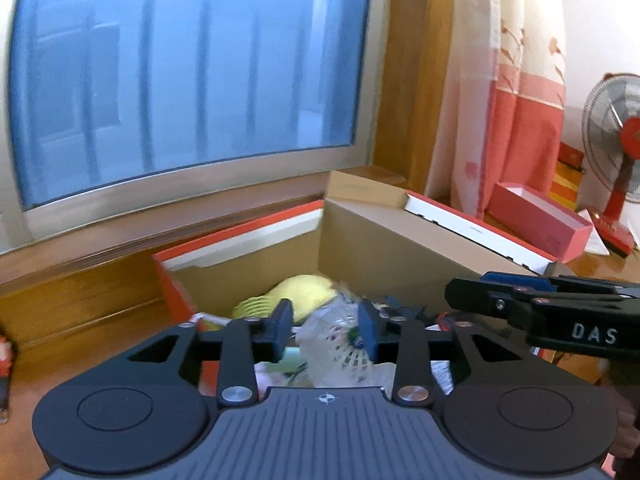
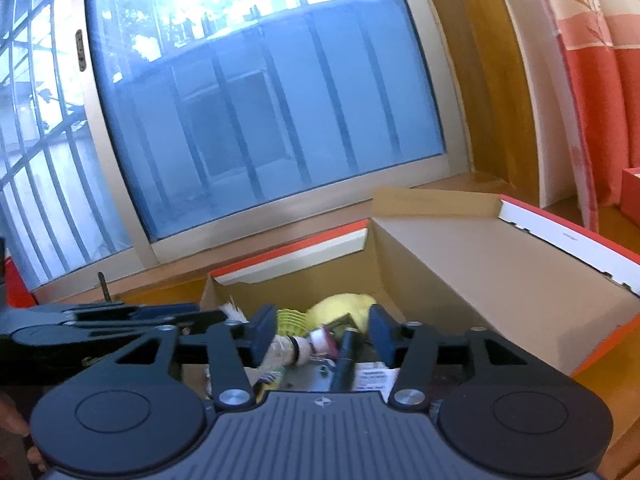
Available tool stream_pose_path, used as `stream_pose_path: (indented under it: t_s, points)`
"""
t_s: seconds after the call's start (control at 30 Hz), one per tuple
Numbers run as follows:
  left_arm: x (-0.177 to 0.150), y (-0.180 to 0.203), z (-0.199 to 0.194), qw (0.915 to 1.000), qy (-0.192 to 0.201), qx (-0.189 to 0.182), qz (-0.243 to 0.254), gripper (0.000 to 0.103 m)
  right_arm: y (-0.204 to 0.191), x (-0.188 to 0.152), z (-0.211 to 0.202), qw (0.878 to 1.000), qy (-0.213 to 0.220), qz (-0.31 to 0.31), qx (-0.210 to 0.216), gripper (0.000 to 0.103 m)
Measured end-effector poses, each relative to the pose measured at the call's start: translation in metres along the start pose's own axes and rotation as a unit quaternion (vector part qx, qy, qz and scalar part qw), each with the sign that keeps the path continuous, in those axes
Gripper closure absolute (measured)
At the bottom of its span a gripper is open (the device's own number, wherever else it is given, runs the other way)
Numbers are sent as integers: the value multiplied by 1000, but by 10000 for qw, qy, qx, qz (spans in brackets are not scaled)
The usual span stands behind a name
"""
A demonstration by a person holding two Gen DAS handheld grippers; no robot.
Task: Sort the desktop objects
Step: 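Open the left tool to drop the shuttlecock into the box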
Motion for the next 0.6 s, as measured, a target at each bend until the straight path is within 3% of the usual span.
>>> stream_pose_path:
  t_s: [0.17,0.27,0.6]
  points:
    - [-10,-36,-44,9990,197,353,-198,41,-38,0,3,9997,112,-103,205,29]
    - [-22,-66,-74,9971,258,618,-349,34,-72,-2,3,9989,171,-294,327,26]
    - [-94,-199,-191,9815,125,1605,-1039,17,-233,-56,10,9935,-160,-610,946,16]
Point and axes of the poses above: each gripper's, at about its wrist camera, not at the fingertips, and z roughly the way its jaws point, y to its right, x to its top, the point moved 7 cm from there along z, roughly the way its jaws point, and after that the axes turned 1 degree about -y, right-handed, at the moved point
